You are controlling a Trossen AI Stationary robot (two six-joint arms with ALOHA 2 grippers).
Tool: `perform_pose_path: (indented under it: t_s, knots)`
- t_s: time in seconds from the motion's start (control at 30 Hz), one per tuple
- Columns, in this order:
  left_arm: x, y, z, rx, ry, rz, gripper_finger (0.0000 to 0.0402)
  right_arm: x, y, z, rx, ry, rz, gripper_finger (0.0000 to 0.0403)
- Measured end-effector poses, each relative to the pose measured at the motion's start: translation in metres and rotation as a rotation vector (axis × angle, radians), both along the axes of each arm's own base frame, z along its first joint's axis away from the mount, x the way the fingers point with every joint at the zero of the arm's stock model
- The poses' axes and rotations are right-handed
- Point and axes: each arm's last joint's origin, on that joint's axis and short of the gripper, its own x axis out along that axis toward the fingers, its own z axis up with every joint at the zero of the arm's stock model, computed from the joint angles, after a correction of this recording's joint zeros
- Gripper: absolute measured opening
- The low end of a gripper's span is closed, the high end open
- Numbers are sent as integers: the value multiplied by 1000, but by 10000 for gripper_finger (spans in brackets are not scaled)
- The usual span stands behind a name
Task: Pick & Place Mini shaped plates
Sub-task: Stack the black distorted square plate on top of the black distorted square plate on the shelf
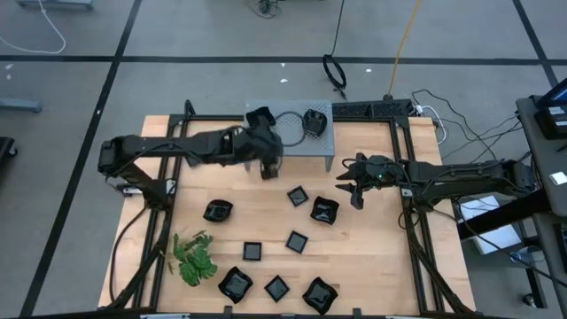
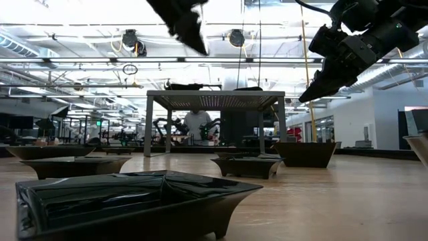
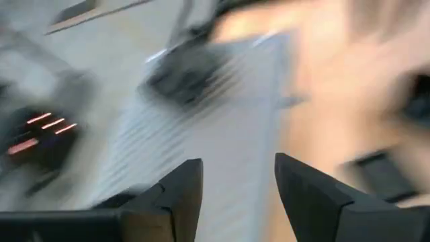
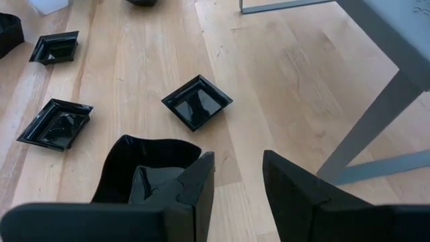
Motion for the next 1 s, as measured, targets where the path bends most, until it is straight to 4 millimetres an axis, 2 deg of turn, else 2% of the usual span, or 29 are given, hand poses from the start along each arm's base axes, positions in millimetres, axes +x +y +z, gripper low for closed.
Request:
perform_pose_path:
  t_s: [0.07,0.2,0.37,0.53,0.73,1.0]
  knots:
    - [6,-17,-5,-89,-24,-117,195,0,0,0,0,-1,0,116]
    - [26,-49,-38,-172,14,-288,192,0,0,0,1,-1,-1,116]
    - [54,-79,-74,-121,26,-404,183,0,0,1,1,-6,-1,116]
    - [82,-99,-118,-84,16,-538,171,0,0,0,1,3,-3,116]
    - [101,-109,-159,-101,-26,-628,158,-1,0,-1,15,13,-13,116]
    - [114,-105,-192,-123,-62,-626,154,-2,0,-2,87,17,-63,116]
